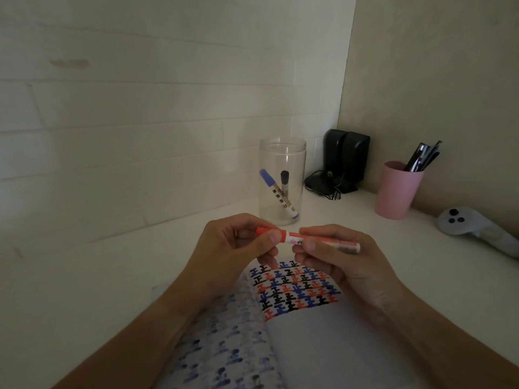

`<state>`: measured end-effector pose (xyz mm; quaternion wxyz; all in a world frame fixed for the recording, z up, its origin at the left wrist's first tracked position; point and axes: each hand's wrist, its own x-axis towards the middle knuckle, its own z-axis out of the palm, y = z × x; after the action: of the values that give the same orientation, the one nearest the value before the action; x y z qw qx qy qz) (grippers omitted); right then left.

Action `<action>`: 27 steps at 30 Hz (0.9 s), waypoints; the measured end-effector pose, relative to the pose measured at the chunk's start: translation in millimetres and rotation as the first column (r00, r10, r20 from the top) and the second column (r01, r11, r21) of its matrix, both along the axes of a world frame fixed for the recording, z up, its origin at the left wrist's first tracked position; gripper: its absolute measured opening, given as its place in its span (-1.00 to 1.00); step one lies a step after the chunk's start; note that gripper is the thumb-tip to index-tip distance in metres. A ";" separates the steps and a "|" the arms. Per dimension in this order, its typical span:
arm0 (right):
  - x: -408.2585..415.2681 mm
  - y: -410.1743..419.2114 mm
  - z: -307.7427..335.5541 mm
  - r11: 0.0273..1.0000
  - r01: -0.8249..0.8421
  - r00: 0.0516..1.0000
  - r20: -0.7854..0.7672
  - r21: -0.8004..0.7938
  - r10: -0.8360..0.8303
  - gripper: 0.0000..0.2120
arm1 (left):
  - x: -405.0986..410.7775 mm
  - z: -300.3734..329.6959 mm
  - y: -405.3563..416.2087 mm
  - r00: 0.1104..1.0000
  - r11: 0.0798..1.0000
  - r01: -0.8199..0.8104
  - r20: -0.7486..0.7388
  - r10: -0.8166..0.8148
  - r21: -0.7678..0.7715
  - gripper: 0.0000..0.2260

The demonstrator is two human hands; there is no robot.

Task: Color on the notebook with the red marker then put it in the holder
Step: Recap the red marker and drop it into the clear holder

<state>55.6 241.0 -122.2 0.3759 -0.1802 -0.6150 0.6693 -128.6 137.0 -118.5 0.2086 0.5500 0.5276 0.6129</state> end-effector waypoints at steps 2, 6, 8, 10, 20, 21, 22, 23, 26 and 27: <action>0.7 1.1 0.0 0.999 -0.032 0.999 0.036 -0.006 0.032 -0.71 | -3.9 -0.5 1.4 0.999 0.999 -0.037 0.011 0.037 0.033 -0.81; -1.9 -3.4 -0.4 0.998 -0.054 0.992 0.112 0.015 0.052 -0.71 | -8.8 -0.3 2.5 0.994 0.992 -0.101 0.055 0.097 0.072 -0.88; -5.1 -5.1 -2.3 0.999 -0.014 0.997 0.073 -0.050 0.017 -0.73 | -11.0 -3.5 3.7 0.990 0.990 -0.127 0.074 0.122 0.069 -0.90; -6.7 -3.9 -0.3 0.980 0.068 0.997 -0.011 -0.188 -0.072 -0.74 | -14.6 -6.3 4.8 0.987 0.988 -0.146 0.070 0.142 0.053 -0.86; -54.6 34.2 125.3 0.593 0.636 0.745 -0.193 0.495 -0.638 -0.82 | -33.0 -19.3 -1.7 0.664 0.793 -0.593 -0.472 0.579 0.139 -0.58; -67.5 42.7 130.7 0.518 0.639 0.718 -0.200 0.568 -0.667 -0.83 | -32.8 -18.4 -1.6 0.629 0.778 -0.607 -0.501 0.594 0.162 -0.58; -79.9 51.0 133.1 0.465 0.628 0.700 -0.193 0.624 -0.688 -0.84 | -33.6 -18.4 -1.2 0.600 0.766 -0.618 -0.524 0.604 0.176 -0.58; -90.4 58.0 133.4 0.426 0.615 0.682 -0.177 0.663 -0.710 -0.84 | -34.0 -17.5 -1.5 0.580 0.758 -0.627 -0.541 0.609 0.181 -0.59; -109.2 74.0 129.2 0.392 0.553 0.653 -0.090 0.735 -0.752 -0.81 | -35.6 -17.6 -2.5 0.556 0.750 -0.636 -0.566 0.608 0.182 -0.59; -112.8 78.3 127.1 0.400 0.520 0.652 -0.049 0.755 -0.756 -0.76 | -35.6 -18.0 -2.1 0.548 0.750 -0.636 -0.576 0.607 0.185 -0.59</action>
<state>-57.2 319.3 4.9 0.5448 -0.3436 -0.7521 0.1393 -164.2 134.9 -136.5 -0.1882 0.4877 0.7386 0.4257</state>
